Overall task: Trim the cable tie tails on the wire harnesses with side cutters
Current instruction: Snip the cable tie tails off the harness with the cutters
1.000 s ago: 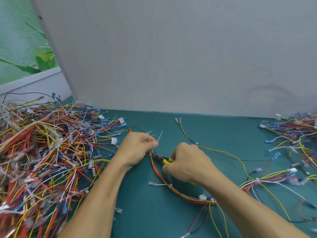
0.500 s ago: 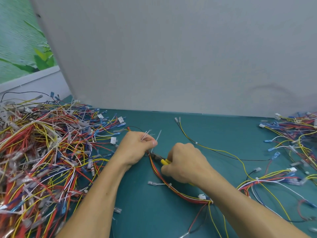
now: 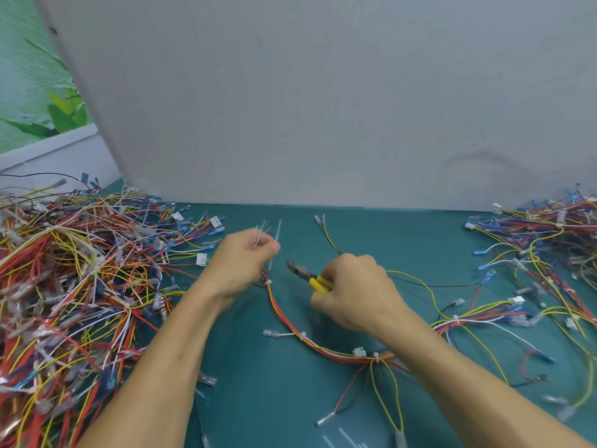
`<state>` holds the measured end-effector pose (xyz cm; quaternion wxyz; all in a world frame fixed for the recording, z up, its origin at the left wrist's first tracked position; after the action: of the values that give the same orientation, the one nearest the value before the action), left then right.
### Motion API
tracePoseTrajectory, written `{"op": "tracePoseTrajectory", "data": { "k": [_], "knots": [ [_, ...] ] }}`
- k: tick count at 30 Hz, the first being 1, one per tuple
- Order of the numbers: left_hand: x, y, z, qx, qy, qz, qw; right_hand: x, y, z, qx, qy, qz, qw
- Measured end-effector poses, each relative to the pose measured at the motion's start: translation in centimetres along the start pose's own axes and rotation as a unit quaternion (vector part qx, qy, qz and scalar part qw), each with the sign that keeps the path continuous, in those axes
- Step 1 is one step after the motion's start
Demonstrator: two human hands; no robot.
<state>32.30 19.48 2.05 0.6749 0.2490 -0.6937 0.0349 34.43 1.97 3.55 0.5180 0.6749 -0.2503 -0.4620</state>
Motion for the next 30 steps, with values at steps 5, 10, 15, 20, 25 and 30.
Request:
{"op": "tracePoseTrajectory", "data": {
  "k": [5,10,15,20,25,30],
  "knots": [
    [6.0,-2.7,3.7,-0.103,-0.035,0.003,0.994,4.0,3.9,2.5,0.04,-0.029,-0.057,0.997],
    [8.7,-7.3,11.9,-0.281,-0.118,-0.16,0.939,7.3,6.4,5.5,0.058,-0.045,-0.085,0.994],
    [7.2,-10.8,19.5,-0.349,-0.162,-0.311,0.869,8.9,7.2,7.0,0.063,-0.052,-0.113,0.99],
    [5.1,-12.9,22.8,-0.37,-0.175,-0.452,0.792,8.7,7.2,7.0,0.047,-0.047,-0.124,0.99],
    [5.1,-11.9,22.6,-0.403,-0.166,-0.465,0.771,9.5,6.5,6.5,-0.004,-0.061,-0.088,0.994],
    [6.0,-6.6,17.1,-0.171,-0.106,-0.439,0.876,12.6,6.9,5.8,0.058,-0.14,-0.043,0.987]
  ]
}}
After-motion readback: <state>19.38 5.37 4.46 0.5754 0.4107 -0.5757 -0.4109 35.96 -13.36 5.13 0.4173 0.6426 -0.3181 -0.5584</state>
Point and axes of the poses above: each hand's wrist, its own z-axis away from the middle knuckle, its own y-axis out of the back of the hand, x = y × z, the point moved 8 cm from there along -z, towards the middle knuckle, and after that the axes turned 2 degrees about -y, right-handed, at the moved point
